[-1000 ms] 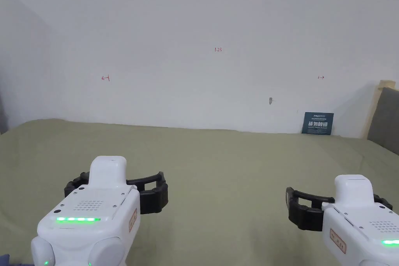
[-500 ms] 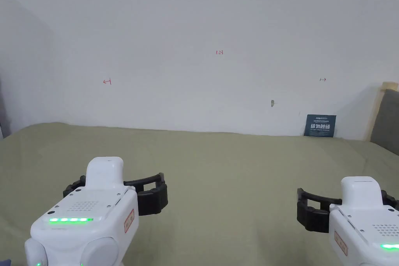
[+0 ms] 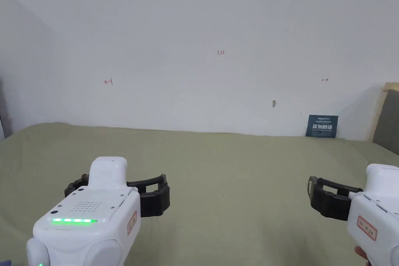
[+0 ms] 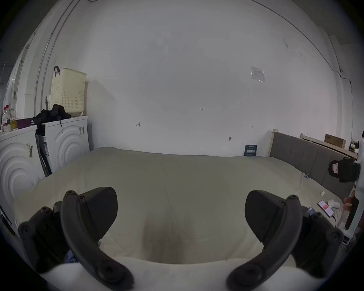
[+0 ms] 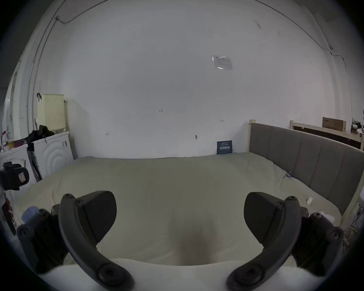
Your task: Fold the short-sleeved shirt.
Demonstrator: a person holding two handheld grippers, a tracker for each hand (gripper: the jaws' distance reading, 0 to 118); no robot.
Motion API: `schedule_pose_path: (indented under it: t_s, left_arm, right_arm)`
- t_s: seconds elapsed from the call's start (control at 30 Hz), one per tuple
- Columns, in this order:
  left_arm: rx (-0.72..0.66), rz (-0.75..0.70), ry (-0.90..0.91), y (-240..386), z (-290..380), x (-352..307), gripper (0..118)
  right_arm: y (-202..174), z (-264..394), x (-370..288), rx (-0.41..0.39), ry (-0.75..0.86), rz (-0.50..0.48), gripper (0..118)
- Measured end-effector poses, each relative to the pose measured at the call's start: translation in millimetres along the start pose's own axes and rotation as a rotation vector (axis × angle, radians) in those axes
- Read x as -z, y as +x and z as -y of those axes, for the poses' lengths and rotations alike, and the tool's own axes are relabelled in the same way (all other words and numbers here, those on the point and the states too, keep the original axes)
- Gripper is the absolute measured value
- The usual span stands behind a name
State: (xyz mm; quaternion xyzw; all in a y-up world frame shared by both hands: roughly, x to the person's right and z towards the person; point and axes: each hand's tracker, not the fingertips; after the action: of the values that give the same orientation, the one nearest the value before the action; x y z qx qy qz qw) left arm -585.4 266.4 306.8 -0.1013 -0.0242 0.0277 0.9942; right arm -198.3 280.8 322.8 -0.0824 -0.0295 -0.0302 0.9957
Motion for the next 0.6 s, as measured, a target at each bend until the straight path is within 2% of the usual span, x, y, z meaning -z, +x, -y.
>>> schedule_pose_path:
  t_s: [0.13, 0.33, 0.6]
  left_arm:
    - [0.002, -0.004, -0.01, -3.9, 0.7, 5.0, 118]
    - [-0.002, 0.006, -0.018, -1.7, -0.4, 4.1, 118]
    - [0.008, 0.015, -0.036, 0.1, 4.0, 5.4, 118]
  right_arm:
    - [-1.7, -4.2, 1.0, -0.039, -0.022, -0.002, 118]
    - [-1.1, -5.9, 1.6, 0.006, -0.067, -0.014, 118]
    - [-7.3, -2.6, 7.9, 0.01, -0.129, 0.0, 118]
